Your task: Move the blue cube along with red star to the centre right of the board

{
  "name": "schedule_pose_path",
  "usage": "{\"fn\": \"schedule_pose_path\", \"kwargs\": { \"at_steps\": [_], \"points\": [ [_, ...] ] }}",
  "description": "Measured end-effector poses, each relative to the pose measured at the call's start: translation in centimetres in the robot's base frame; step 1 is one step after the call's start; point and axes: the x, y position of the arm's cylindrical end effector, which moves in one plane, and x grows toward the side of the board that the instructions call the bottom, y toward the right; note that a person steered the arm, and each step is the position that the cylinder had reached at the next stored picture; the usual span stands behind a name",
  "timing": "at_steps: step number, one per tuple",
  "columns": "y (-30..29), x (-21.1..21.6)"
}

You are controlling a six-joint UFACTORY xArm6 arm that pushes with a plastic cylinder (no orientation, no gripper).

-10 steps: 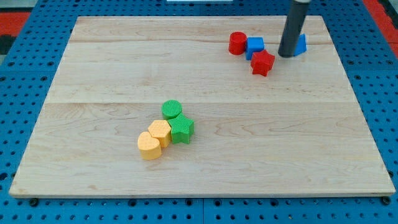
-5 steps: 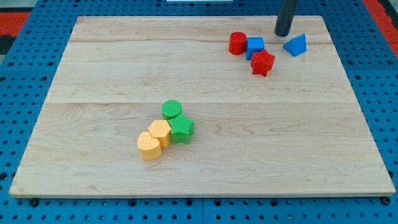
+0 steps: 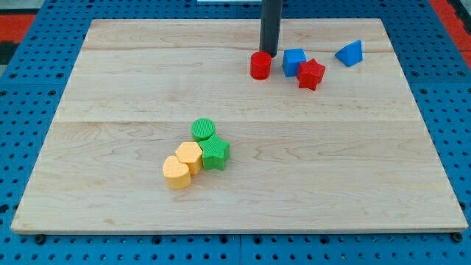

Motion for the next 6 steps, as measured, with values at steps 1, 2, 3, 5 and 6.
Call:
{"fn": "schedule_pose_path", "kwargs": {
  "at_steps": [1,2,3,5,6],
  "points": [
    [1.9,-0.2],
    [2.5,-2.0],
    [3.1,-2.9],
    [3.9,0.4],
    [4.1,1.5]
  ]
}}
